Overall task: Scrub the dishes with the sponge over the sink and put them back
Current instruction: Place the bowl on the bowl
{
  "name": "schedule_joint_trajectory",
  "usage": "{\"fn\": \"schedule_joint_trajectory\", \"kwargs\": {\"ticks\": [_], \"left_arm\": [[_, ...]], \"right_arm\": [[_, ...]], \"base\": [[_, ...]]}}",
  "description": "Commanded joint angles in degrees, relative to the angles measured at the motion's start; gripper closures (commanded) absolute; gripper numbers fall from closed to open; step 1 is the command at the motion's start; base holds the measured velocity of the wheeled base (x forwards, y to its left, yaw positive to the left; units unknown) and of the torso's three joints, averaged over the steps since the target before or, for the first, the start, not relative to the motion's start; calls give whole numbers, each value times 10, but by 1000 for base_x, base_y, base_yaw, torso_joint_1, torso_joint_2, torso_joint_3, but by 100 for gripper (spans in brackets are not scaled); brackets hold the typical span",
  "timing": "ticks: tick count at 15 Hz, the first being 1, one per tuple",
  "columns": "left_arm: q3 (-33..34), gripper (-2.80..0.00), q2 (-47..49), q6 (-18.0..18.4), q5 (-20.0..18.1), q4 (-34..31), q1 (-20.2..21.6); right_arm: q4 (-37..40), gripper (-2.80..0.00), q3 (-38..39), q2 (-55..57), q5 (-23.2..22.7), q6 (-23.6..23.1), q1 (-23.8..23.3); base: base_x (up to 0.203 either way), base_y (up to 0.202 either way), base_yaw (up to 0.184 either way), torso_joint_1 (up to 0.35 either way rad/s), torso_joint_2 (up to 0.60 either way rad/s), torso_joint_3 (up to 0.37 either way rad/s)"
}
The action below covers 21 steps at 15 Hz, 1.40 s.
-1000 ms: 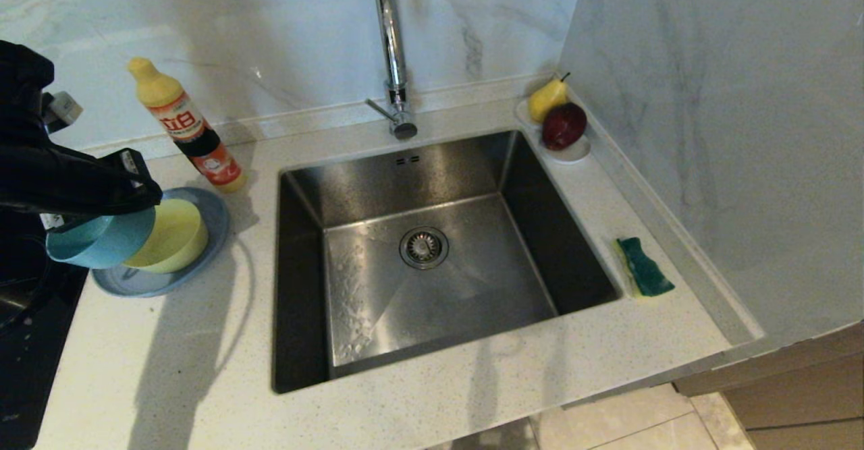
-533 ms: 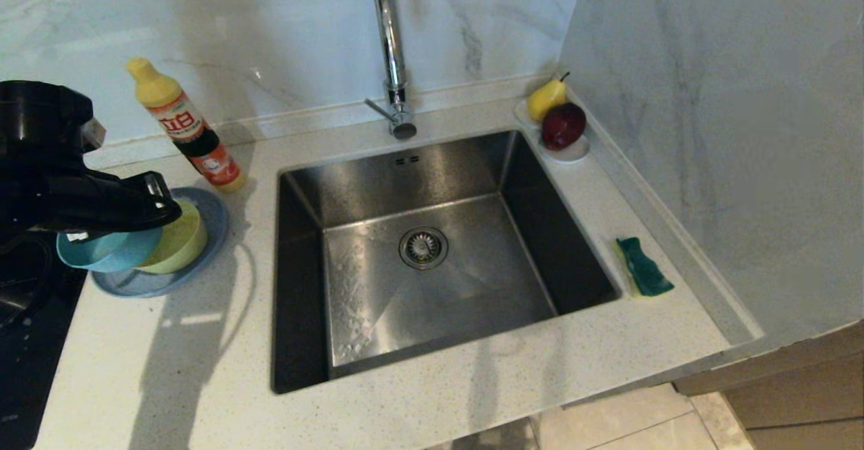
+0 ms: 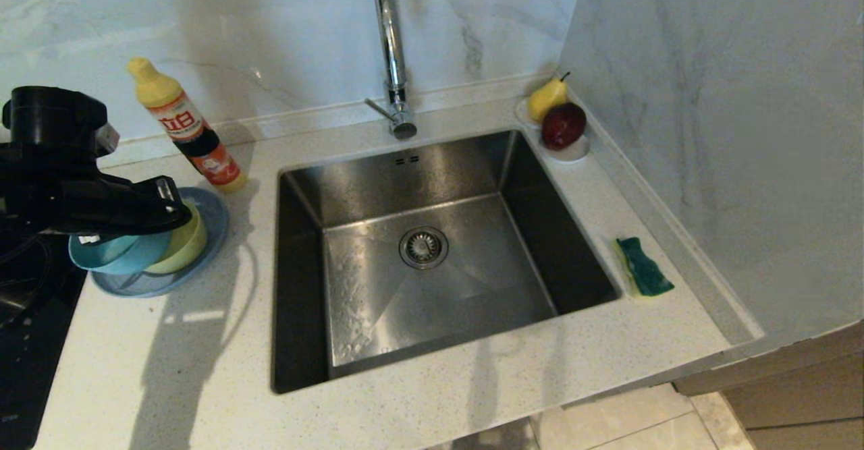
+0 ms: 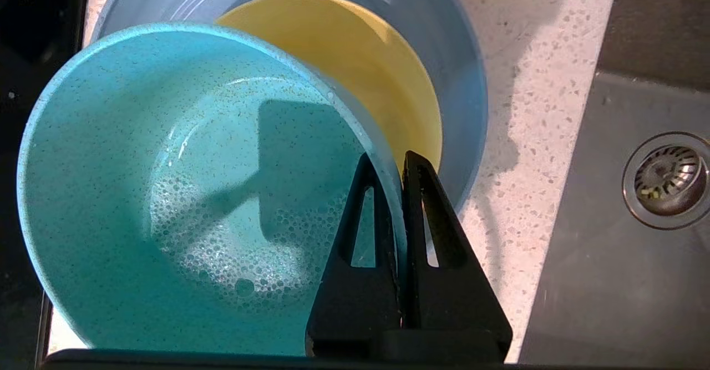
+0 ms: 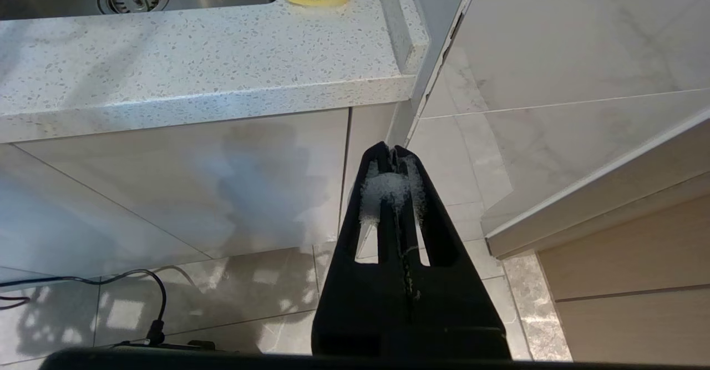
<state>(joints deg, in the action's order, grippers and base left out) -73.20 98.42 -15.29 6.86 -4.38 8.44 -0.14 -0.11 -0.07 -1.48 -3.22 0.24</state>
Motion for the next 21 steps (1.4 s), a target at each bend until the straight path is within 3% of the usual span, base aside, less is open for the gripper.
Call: {"fn": "schedule_joint_trajectory", "kwargs": {"ticks": [1, 11, 16, 21], "left_arm": [[0, 0, 8, -1, 3, 0, -4], [-6, 0, 31, 2, 35, 3, -9], [-39, 0, 16, -2, 31, 22, -9], [-23, 0, 21, -6, 27, 28, -17]], "right_arm": [[0, 0, 0, -1, 0, 0, 0], [0, 0, 0, -1, 0, 0, 0], [0, 0, 0, -1, 0, 0, 0], [0, 0, 1, -1, 0, 0, 0]], "base": [[0, 0, 0, 0, 0, 0], [0, 0, 0, 0, 0, 0], [0, 0, 0, 0, 0, 0], [0, 0, 0, 0, 0, 0]]}}
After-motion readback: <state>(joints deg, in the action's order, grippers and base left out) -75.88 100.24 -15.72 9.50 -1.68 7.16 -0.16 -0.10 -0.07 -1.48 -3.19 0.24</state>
